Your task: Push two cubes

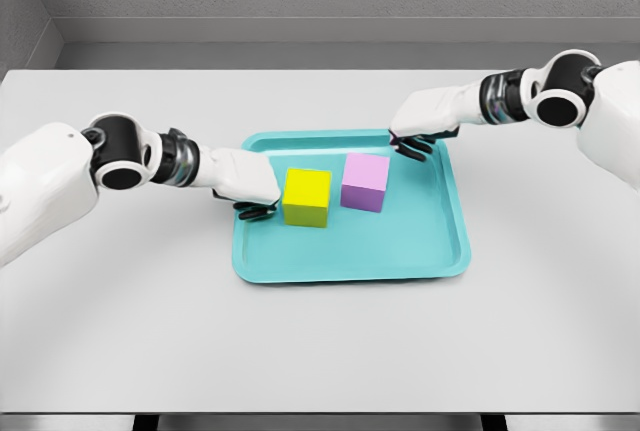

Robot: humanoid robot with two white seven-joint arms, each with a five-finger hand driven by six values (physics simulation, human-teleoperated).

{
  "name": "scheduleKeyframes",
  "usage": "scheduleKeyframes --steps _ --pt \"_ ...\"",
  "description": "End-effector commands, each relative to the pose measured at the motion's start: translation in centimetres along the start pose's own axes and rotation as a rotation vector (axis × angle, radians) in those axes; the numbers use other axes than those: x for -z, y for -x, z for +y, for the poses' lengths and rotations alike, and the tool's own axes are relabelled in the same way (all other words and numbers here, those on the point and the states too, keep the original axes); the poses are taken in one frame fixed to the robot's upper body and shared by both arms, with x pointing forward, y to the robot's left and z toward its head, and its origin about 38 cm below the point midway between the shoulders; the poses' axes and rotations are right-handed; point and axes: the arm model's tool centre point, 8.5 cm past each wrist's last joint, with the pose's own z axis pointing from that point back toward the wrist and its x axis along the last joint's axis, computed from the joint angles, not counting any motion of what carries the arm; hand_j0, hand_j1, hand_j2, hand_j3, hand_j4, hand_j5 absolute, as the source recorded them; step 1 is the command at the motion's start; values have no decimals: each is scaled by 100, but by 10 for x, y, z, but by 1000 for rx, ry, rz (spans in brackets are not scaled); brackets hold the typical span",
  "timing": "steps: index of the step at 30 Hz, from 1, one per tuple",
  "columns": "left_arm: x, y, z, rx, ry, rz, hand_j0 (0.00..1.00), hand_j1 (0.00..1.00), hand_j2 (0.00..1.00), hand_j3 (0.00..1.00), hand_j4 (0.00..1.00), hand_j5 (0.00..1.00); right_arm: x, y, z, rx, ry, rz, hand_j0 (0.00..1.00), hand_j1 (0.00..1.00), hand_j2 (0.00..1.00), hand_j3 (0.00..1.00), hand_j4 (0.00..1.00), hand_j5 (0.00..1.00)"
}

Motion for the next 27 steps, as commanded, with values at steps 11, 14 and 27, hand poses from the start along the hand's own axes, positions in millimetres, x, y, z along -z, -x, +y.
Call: scheduleKeyframes --steps 11,14,27 --pt "4 -4 4 -16 -15 -21 7 7 7 7 7 7 11 0 -9 10 6 -3 0 0 0 0 0 0" --pt "4 -4 4 -16 -15 -21 7 7 7 7 7 7 16 0 -16 10 10 -3 0 0 0 0 0 0" --pt "8 -6 9 -11 -25 -30 7 7 7 7 7 7 25 -5 -31 -10 13 -14 0 0 0 0 0 0"
